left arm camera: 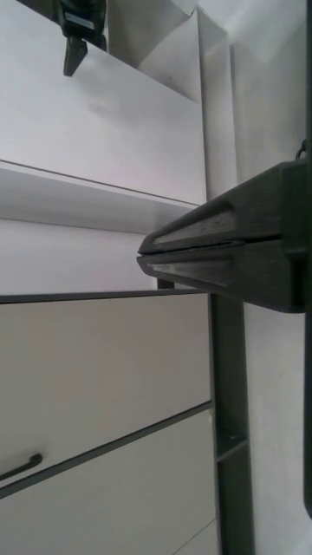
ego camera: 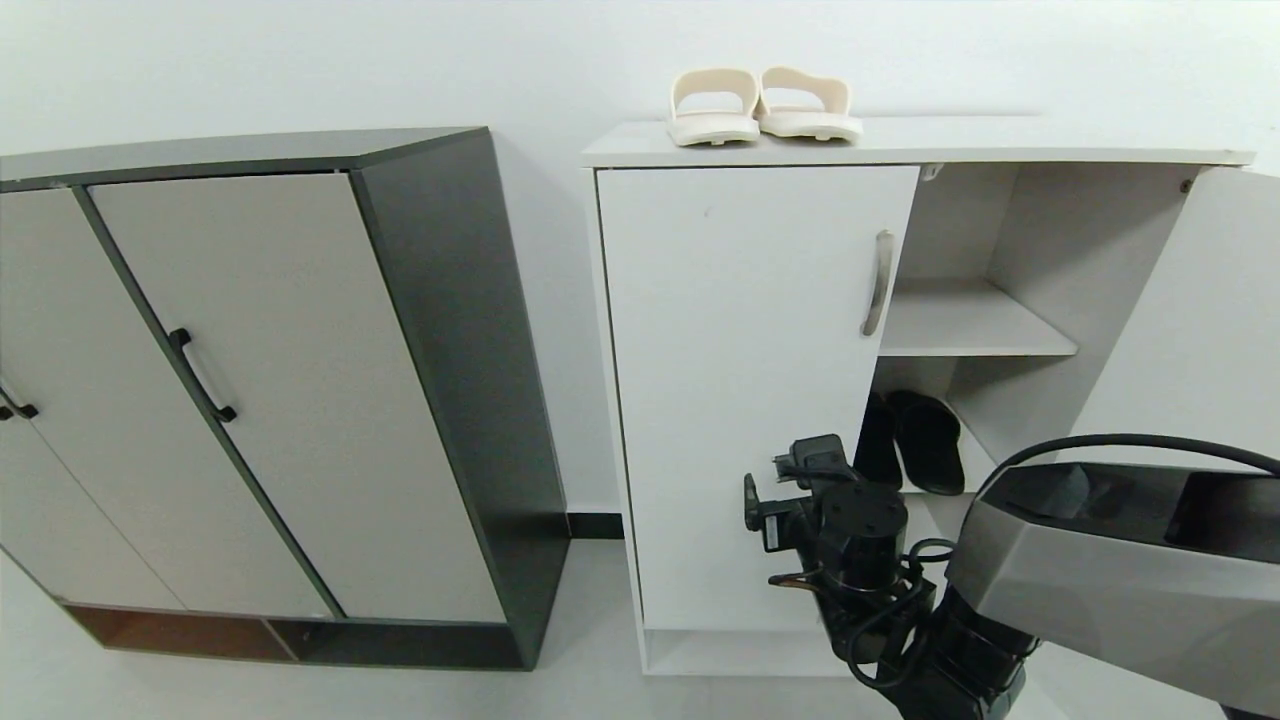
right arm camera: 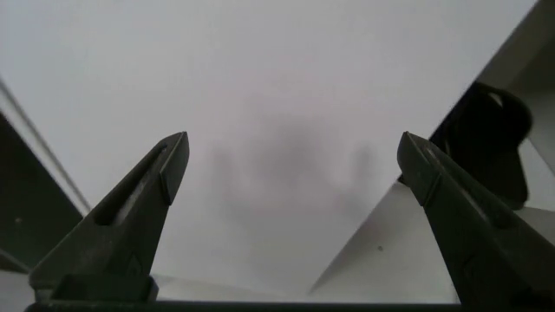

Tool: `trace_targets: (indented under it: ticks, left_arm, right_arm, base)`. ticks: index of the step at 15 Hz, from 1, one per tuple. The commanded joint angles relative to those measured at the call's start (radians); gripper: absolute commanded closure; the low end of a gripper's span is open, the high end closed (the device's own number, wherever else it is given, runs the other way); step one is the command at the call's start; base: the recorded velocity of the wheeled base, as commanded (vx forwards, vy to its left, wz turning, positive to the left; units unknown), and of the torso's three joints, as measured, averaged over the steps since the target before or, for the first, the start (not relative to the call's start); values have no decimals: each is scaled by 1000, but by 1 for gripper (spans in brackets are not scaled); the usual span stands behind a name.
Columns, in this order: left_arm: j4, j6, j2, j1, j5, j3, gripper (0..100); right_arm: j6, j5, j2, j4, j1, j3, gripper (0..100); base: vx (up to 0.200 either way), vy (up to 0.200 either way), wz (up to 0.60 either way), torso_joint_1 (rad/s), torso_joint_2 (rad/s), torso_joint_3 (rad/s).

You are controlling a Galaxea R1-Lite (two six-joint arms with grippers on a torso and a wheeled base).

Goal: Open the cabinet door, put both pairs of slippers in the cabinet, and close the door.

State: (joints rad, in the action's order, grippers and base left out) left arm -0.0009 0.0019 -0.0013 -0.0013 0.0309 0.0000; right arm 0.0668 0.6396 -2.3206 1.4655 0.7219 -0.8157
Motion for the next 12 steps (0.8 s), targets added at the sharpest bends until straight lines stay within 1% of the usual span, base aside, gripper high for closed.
trace_targets:
  ticks: [1,3,6,12]
  left_arm:
    - [-1,0,1,0,0,0,100]
    - [-1,0,1,0,0,0,100]
    - [-1,0,1,1,0,0,100]
    - [-1,0,1,0,0,0,100]
  right_arm:
    - [1,0,-2,1,1,1,0]
    - [1,0,-2,1,1,4,0]
    - [2,2,-2,2,2,9,0]
    - [2,2,-2,2,2,7,0]
  base:
    - [0,0,0,2,-281,-286]
    - [0,0,0,27,-171,-346]
    - [0,0,0,48,-523,-362]
    - [0,0,0,128,-468,-342]
